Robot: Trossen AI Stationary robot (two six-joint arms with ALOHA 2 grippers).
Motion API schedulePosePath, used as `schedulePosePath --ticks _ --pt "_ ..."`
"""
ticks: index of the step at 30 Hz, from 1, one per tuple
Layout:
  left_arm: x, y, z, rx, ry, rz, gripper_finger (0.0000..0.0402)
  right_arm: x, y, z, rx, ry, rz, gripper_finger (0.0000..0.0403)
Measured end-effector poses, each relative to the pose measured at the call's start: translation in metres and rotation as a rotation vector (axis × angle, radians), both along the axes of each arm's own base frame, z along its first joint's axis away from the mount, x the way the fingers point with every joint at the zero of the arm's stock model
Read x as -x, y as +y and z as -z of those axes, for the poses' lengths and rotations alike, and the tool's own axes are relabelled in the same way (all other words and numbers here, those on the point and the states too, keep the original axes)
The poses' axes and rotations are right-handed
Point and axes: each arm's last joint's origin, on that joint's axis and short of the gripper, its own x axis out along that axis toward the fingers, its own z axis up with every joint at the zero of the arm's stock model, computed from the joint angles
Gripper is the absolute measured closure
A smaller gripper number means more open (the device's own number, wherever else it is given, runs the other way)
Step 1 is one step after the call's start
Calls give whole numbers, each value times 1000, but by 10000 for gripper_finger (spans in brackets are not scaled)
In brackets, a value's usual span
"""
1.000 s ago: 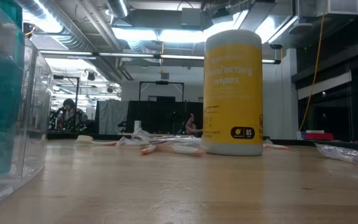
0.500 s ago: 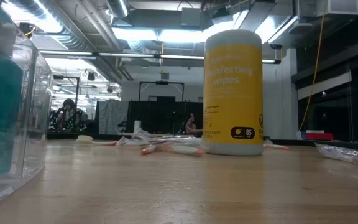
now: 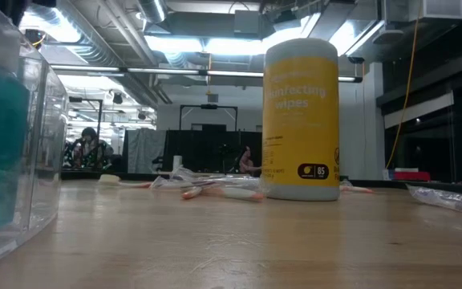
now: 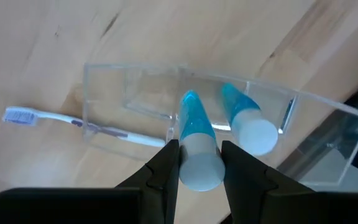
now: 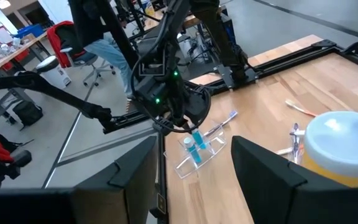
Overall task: Pick & Place toothbrushing station
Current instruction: Put the mouthwash bottle into the middle part of the transparent organizer
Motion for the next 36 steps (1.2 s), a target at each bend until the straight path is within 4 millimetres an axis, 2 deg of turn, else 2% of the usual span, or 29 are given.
schedulePosePath --ticks 36 --pt "-4 1 4 11 8 15 308 0 1 0 3 1 -10 195"
